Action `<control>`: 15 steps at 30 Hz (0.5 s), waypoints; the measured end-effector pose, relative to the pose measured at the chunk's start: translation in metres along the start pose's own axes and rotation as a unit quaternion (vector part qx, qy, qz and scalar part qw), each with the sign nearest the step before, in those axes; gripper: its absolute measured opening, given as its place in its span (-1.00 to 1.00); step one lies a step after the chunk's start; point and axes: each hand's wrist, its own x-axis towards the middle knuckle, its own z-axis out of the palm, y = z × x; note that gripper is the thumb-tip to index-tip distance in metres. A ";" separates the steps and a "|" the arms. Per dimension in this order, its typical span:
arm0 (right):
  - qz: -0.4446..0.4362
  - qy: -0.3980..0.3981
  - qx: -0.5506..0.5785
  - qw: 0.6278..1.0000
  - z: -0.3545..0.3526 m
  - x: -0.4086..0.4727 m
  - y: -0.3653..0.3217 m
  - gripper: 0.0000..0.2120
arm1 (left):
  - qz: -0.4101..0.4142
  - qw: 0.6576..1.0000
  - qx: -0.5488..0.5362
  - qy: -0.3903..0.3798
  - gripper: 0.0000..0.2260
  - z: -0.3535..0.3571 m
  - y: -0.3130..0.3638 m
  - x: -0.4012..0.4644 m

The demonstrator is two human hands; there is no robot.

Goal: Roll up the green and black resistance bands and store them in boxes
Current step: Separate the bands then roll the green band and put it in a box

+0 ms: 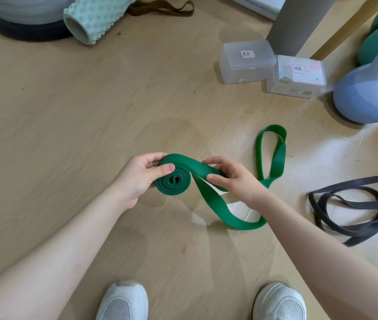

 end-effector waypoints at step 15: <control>-0.046 0.005 -0.142 0.989 0.023 0.023 0.001 -0.87 | -0.022 0.998 -0.057 -0.008 -0.86 -0.013 -0.003 0.002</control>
